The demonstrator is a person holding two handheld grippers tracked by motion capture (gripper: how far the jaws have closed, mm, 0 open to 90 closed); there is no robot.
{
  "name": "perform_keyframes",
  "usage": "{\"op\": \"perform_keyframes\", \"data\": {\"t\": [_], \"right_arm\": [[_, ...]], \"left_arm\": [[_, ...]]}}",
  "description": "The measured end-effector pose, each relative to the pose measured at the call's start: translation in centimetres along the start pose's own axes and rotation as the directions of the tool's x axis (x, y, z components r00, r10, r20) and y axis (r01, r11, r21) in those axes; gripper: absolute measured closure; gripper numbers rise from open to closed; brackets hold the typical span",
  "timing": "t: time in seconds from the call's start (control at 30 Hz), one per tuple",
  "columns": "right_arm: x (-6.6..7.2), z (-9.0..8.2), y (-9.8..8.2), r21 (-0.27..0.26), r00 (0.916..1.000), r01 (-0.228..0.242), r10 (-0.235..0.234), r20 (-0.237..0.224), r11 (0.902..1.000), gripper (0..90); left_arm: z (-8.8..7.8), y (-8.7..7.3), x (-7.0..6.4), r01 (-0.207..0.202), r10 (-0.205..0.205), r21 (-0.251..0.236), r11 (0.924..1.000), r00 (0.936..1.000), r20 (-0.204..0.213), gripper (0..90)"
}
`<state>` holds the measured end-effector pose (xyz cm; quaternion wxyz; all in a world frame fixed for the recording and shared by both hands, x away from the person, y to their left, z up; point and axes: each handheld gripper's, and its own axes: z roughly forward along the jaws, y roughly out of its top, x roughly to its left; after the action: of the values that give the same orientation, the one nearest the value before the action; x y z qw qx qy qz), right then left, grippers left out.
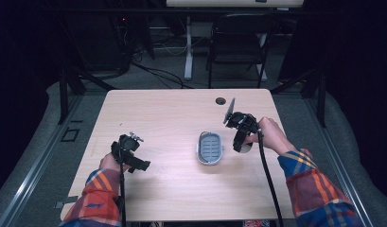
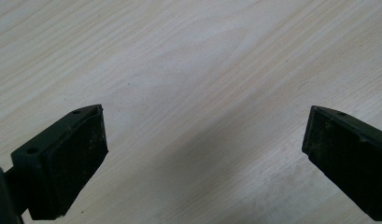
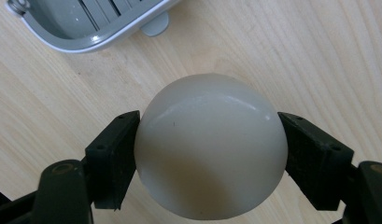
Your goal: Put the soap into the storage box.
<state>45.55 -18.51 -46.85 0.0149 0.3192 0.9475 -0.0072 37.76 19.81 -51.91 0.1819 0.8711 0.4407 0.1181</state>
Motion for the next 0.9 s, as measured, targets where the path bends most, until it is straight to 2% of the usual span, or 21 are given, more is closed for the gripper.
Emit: {"op": "perform_keyframes", "data": {"t": [0.43,0.9], "right_arm": [[0.3,-0.8,2.0,0.012,0.9996,0.028,-0.028,0.001,0.9995,24.2],[1.1,-2.3,4.3,0.011,0.9963,0.084,-0.084,0.017,0.9964,24.2]], "left_arm": [[0.1,0.0,-0.1,-0.005,0.005,0.003,1.0,1.0,-0.003,0.1],[0.1,0.0,-0.1,-0.005,0.005,0.007,1.0,1.0,-0.004,0.1]]}}
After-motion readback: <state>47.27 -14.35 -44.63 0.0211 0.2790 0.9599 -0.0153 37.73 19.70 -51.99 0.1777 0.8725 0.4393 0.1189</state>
